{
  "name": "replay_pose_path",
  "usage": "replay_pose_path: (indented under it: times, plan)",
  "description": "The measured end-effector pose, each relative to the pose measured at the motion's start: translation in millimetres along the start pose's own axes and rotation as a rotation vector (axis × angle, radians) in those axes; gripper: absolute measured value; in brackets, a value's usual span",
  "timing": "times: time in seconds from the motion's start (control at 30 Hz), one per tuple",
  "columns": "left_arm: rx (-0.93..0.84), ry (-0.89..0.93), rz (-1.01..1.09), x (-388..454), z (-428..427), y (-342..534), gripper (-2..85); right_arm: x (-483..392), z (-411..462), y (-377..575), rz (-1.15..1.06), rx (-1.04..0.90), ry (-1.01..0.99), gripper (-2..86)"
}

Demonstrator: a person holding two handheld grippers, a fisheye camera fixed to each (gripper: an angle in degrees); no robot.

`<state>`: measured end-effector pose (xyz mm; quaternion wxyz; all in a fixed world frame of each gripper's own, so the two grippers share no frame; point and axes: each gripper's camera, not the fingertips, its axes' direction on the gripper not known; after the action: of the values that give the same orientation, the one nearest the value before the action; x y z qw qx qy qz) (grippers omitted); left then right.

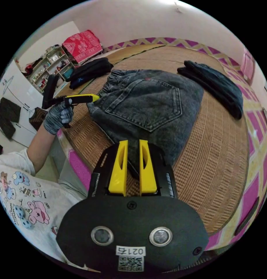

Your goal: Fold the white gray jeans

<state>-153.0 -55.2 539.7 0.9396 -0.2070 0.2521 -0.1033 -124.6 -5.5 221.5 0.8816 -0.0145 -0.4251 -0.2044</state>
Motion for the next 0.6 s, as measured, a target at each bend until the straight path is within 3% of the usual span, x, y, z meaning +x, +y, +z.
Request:
replay_pose_path:
  times: [0.17, 0.23, 0.3, 0.43, 0.6]
  plan:
    - [0.032, 0.034, -0.037, -17.5, -9.6, -13.4, -0.8, 47.1, -20.3, 15.6, 0.043, 0.106, -0.108, 4.5]
    - [0.195, 0.097, -0.067, -31.1, -32.6, -18.0, -0.6, 73.3, -40.9, 14.1, 0.106, 0.207, -0.095, 6.1]
    - [0.251, 0.156, -0.145, -50.2, -40.3, -24.7, -0.1, 109.3, -51.7, 8.1, 0.202, 0.279, -0.137, 8.2]
    - [0.049, 0.275, -0.242, -88.4, -3.1, -55.8, 9.3, 194.3, -22.0, -20.5, 0.372, 0.236, -0.305, 12.4]
    - [-0.077, 0.373, -0.181, -94.0, 13.4, -85.1, 13.1, 246.5, 19.9, -48.1, 0.434, 0.179, -0.556, 12.9]
